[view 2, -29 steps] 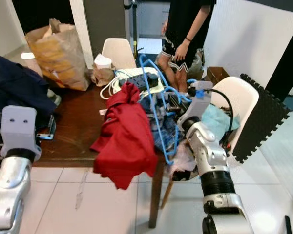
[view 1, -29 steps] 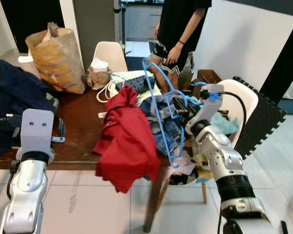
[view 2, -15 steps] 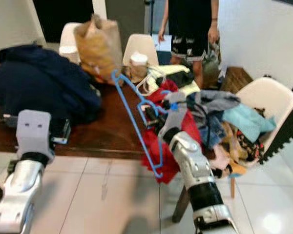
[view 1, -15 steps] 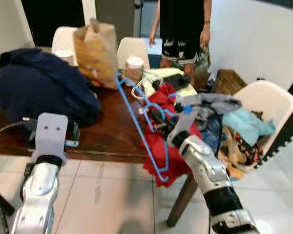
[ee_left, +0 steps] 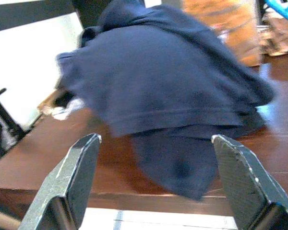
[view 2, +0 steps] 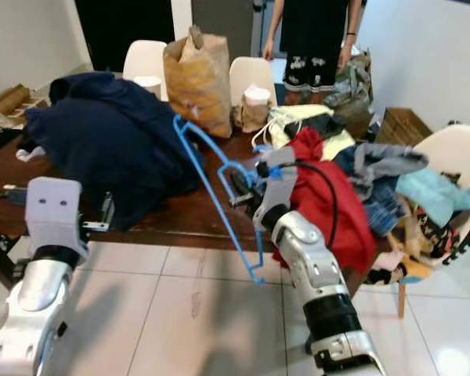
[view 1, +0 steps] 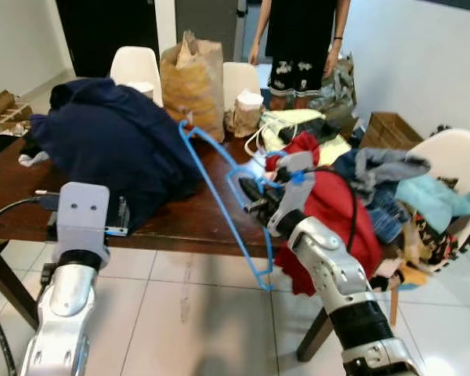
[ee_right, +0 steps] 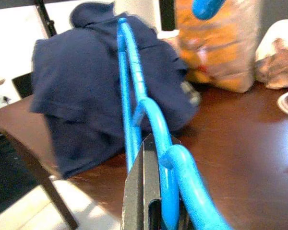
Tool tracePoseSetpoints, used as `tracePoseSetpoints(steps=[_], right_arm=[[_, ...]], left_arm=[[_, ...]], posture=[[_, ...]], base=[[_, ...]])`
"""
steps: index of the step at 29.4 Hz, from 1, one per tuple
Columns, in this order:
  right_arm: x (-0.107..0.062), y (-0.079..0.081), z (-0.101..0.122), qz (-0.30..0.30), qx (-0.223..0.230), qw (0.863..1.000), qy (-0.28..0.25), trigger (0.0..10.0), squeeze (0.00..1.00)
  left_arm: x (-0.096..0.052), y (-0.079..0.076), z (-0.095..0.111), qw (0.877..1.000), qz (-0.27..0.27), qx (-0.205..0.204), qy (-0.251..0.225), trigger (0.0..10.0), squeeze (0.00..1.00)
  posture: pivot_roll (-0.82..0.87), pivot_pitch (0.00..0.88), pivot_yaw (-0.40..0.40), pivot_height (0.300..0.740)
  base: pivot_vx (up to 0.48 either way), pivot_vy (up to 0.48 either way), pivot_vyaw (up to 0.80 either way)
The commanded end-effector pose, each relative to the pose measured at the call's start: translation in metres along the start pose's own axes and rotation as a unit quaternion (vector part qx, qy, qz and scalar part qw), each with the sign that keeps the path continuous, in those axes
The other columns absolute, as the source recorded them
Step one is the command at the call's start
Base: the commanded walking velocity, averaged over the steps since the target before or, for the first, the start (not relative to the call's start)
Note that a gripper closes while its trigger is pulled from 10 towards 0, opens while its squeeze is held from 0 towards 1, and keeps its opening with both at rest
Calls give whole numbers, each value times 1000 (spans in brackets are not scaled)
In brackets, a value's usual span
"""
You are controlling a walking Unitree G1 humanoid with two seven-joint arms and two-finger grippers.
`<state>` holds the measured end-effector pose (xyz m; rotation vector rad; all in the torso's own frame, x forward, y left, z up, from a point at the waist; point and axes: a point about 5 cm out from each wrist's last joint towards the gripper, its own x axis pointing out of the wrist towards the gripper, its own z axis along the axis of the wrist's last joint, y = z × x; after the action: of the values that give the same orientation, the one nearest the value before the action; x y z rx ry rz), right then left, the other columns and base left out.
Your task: Hang hanger
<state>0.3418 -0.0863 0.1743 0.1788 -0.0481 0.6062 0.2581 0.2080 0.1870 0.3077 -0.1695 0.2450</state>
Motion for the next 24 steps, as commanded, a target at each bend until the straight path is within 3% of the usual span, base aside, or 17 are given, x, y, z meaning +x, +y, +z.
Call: tracePoseSetpoints(steps=[1,4,15,16,24], right_arm=[[0,1,3,4,-5,1000,-1,10000,0],[1,1,3,5,-7,1000,0,10000,0],[0,4,-1,7,-7,1000,6,10000,0],[1,4,-2,7,-7,1000,6,10000,0],[1,4,-2,8,-7,1000,7,10000,0]], left_arm=[[0,-2,2,1000,-5,0,-2,10000,0],[1,-3,3,1000,-7,-5,-3,10000,0],[-1,-6,1,1000,-16,-15,5,10000,0],[-2,-5,1,1000,-17,-24,4,10000,1000],[-2,-6,2,999,-24,-45,3,10000,1000]], posture=[[50,0,-52,740],[52,0,-50,740],[59,2,-47,740],[61,0,-47,740],[59,0,-49,740]], base=[[0,476,0],[0,424,0],[0,0,0],[0,0,0],[0,0,0]])
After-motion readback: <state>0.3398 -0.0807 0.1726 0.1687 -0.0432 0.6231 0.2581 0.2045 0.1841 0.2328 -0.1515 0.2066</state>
